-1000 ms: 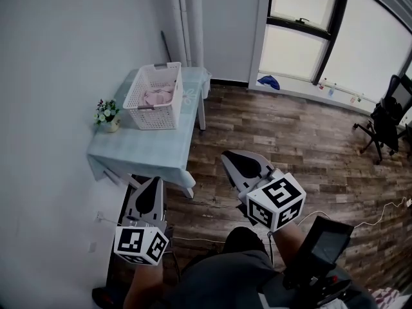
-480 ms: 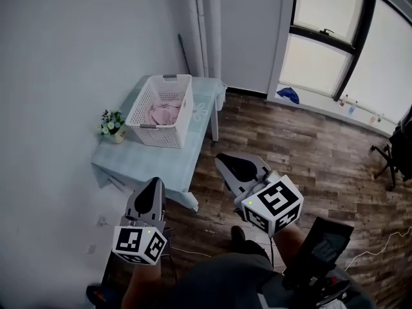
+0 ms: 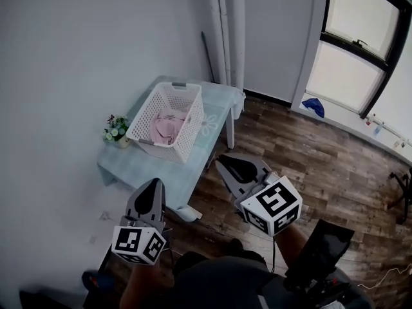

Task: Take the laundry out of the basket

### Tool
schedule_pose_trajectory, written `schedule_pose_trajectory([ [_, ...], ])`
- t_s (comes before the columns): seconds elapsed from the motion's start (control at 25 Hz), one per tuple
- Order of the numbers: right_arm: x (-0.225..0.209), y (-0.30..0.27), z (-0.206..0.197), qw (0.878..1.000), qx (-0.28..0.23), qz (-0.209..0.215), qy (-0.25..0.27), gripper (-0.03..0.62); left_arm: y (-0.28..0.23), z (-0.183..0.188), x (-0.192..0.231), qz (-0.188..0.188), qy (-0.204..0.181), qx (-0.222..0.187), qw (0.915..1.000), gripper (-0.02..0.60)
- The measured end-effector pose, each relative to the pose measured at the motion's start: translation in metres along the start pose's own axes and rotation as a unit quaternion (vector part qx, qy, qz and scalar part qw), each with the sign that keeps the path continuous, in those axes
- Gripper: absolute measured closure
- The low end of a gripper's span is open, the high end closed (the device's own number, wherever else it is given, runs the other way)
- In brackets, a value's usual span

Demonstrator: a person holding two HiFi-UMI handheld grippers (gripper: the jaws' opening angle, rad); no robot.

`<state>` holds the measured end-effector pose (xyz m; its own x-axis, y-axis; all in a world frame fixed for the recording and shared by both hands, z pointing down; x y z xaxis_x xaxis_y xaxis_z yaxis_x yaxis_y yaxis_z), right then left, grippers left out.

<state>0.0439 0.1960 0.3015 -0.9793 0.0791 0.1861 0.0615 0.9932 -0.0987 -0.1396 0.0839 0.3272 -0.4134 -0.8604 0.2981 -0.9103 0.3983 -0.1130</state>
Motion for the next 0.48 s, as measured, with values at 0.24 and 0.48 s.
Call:
schedule_pose_trajectory([
  [0.24,-0.027,-0.027,-0.003,1.000,-0.013,0.024,-0.005,0.574,-0.023,0.009,0.005,0.027,-0.004,0.006,0.9996,0.572],
  [0.48,-0.047,-0.066,-0.008,1.000,-0.008,0.030,-0.005,0.572,-0.050,0.011,0.032,0.043,0.012,-0.007,0.9990,0.572],
])
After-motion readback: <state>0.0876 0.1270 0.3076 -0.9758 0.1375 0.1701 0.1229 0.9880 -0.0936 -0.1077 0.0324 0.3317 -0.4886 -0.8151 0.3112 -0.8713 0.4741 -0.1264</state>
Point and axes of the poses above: the fingertips, and each gripper's own axes: y backward along the fingers, x to its left, z out of its top, the point moved 6 cm from there along y, backward along the fingers, and after that the axes turned 15 degrees about y, right-handed, at the moved point
